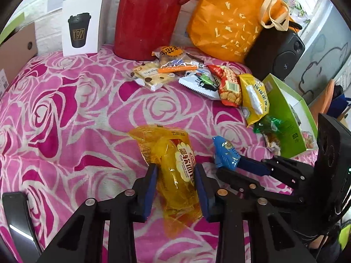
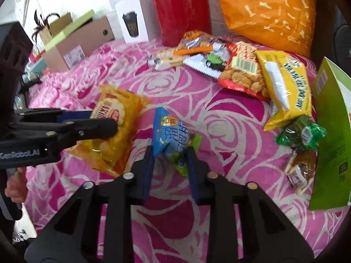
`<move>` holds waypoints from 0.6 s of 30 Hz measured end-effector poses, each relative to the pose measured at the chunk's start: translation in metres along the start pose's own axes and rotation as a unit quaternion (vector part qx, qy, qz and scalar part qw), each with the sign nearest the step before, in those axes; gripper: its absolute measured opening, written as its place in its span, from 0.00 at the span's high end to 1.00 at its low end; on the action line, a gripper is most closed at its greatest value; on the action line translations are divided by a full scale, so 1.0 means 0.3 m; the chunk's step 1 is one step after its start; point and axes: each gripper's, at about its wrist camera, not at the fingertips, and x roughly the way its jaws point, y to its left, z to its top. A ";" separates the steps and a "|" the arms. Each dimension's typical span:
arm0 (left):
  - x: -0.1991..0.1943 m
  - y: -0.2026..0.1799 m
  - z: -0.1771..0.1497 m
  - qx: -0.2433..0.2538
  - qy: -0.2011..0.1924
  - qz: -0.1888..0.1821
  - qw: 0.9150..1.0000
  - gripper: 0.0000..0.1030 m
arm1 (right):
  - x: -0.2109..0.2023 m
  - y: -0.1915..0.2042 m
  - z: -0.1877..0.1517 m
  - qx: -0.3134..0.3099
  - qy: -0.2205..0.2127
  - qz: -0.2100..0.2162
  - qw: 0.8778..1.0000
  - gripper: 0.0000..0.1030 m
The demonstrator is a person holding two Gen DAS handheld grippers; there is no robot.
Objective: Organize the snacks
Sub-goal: 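Grasp the yellow bread packet with the left tool while the right tool grasps the blue snack packet, then carry both packets into the green box and open both tools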
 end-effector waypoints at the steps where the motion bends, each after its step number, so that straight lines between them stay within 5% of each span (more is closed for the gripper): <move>1: -0.013 -0.008 0.001 0.000 -0.003 -0.006 1.000 0.69 | -0.015 -0.002 -0.001 0.001 -0.005 0.000 1.000 0.73; 11: -0.176 -0.220 0.063 0.064 -0.059 -0.032 0.996 0.70 | -0.249 -0.059 -0.004 0.023 -0.086 -0.016 0.996 0.74; 18: -0.221 -0.419 0.150 0.109 -0.085 -0.067 0.988 0.70 | -0.445 -0.214 -0.045 0.069 -0.143 -0.067 0.985 0.74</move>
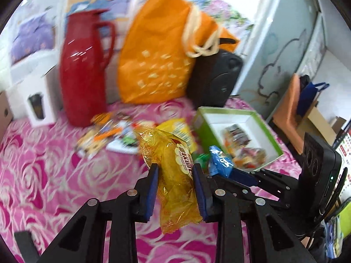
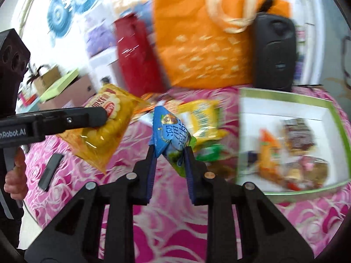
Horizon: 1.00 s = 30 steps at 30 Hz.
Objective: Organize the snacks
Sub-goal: 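Carry both packets into the green box and open both tools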
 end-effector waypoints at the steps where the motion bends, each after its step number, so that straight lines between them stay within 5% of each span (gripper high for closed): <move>1: 0.007 -0.021 0.013 0.005 -0.001 -0.003 1.000 0.70 | -0.019 -0.028 0.002 0.005 -0.005 -0.011 1.000 0.74; 15: 0.352 -0.381 0.185 0.079 0.040 -0.071 0.994 0.70 | -0.244 -0.549 -0.073 0.127 -0.035 -0.168 0.977 0.74; 26: 0.570 -0.402 0.279 0.081 0.055 -0.035 0.995 0.70 | -0.186 -0.748 -0.102 0.161 -0.013 -0.200 0.966 0.72; 28: 0.601 -0.388 0.275 0.078 0.062 -0.029 0.995 0.70 | -0.159 -0.754 -0.100 0.154 -0.007 -0.202 0.967 0.69; 30: 0.613 -0.377 0.270 0.075 0.063 -0.027 0.995 0.68 | -0.141 -0.745 -0.098 0.141 -0.006 -0.204 0.969 0.46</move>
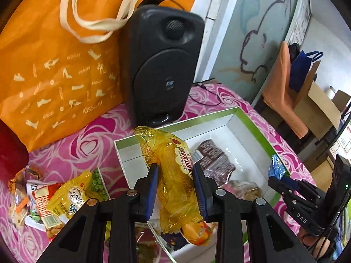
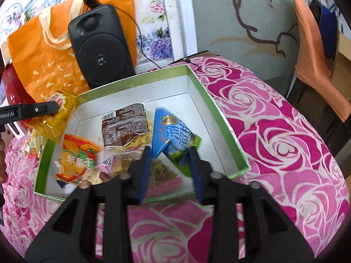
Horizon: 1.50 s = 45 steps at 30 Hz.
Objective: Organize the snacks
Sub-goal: 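Carry both packets into the green box and open both tools, then move both tools back toward the snack pile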
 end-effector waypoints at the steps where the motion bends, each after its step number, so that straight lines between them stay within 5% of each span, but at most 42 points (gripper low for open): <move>1: -0.001 0.005 -0.005 -0.003 -0.001 0.001 1.000 0.58 | 0.000 0.010 -0.002 -0.008 -0.005 -0.002 1.000 0.35; 2: -0.002 0.010 -0.007 -0.007 0.001 0.001 1.000 0.32 | -0.003 0.019 -0.003 -0.015 -0.011 -0.003 1.000 0.14; 3: -0.006 0.013 -0.006 -0.012 0.000 0.005 1.000 0.19 | -0.011 0.027 -0.005 -0.021 -0.020 -0.004 1.000 0.03; 4: -0.018 0.019 -0.009 -0.020 -0.008 0.012 1.000 0.09 | -0.018 0.033 -0.006 -0.024 -0.026 -0.002 0.999 0.02; 29: -0.312 0.080 -0.106 -0.051 -0.068 0.015 0.996 0.09 | -0.184 0.343 -0.009 -0.095 -0.032 0.041 0.994 0.01; 39: -0.428 0.309 -0.238 -0.094 -0.076 0.089 0.989 0.09 | -0.151 0.632 -0.094 -0.138 0.024 0.144 0.980 0.01; 45: -0.427 0.452 -0.360 -0.128 -0.057 0.096 0.985 0.10 | -0.112 0.760 -0.095 -0.176 0.035 0.157 0.971 0.02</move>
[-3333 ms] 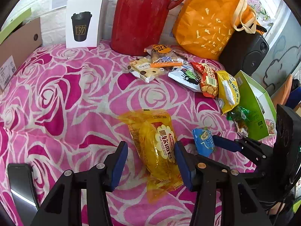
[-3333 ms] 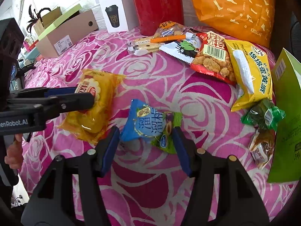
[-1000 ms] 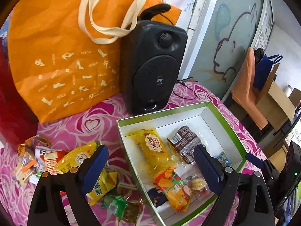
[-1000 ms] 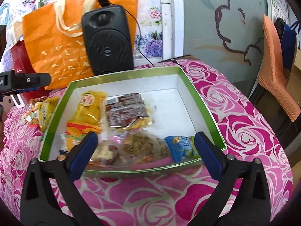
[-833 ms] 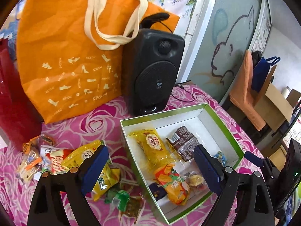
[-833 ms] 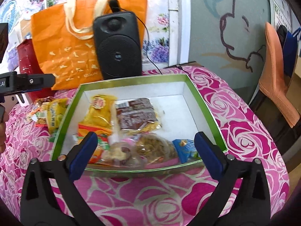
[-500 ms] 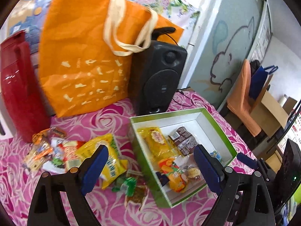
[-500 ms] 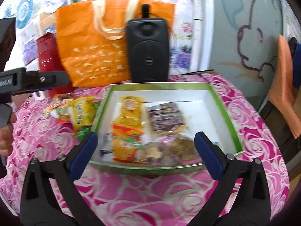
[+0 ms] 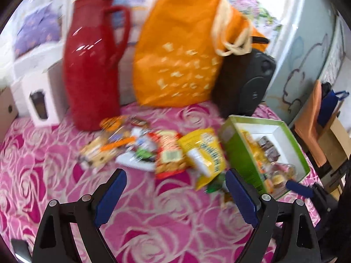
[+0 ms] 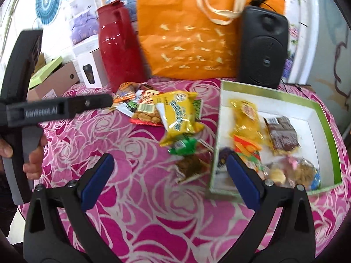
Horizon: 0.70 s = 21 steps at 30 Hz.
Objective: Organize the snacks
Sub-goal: 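Move both tools back toward the snack pile, then grasp the red peanut bag with the left tool while the right tool grasps the yellow chip bag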
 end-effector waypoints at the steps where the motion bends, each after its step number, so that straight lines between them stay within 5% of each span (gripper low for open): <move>1: 0.000 0.030 -0.010 -0.008 0.001 0.001 1.000 0.13 | 0.012 0.005 0.014 -0.002 0.000 -0.001 1.000 0.04; 4: 0.000 0.110 -0.034 -0.028 0.009 0.000 1.000 0.25 | 0.069 0.004 0.063 0.002 0.007 0.001 1.000 0.10; 14: 0.018 0.236 -0.043 -0.044 0.023 0.007 0.999 0.25 | 0.341 0.047 0.165 -0.056 0.055 -0.052 0.996 0.22; 16: 0.040 0.233 -0.033 -0.039 0.029 0.002 0.999 0.25 | 0.391 0.048 0.166 -0.067 0.073 -0.061 0.993 0.40; 17: 0.056 0.225 -0.024 -0.036 0.032 -0.004 0.999 0.26 | 0.416 0.045 0.164 -0.072 0.085 -0.068 0.991 0.67; 21: 0.126 0.174 0.010 -0.018 0.049 -0.034 0.998 0.42 | 0.367 0.024 0.159 -0.061 0.072 -0.055 0.994 0.79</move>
